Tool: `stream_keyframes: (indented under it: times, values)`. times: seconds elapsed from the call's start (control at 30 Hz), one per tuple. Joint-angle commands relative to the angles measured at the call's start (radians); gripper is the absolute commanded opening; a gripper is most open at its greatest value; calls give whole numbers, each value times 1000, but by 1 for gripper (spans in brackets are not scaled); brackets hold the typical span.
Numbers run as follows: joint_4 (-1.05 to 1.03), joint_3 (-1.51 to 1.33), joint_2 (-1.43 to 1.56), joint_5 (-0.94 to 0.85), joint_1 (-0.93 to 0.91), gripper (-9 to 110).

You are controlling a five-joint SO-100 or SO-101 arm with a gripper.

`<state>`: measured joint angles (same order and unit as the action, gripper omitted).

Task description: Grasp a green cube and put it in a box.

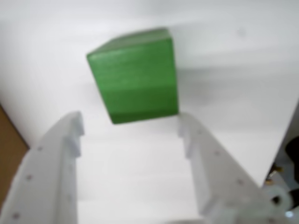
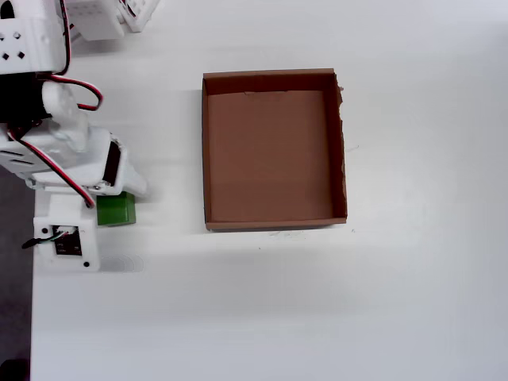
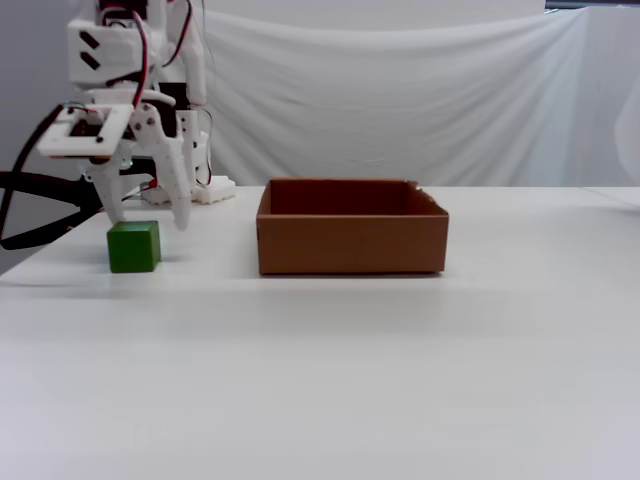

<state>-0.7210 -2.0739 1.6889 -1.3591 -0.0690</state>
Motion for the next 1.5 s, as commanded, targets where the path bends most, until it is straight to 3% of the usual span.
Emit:
stream_keyframes:
  times: [0.0,1.47]
  values:
    - [12,3,15,-35,-15,27]
    - [14,170,-146,-60,5,25]
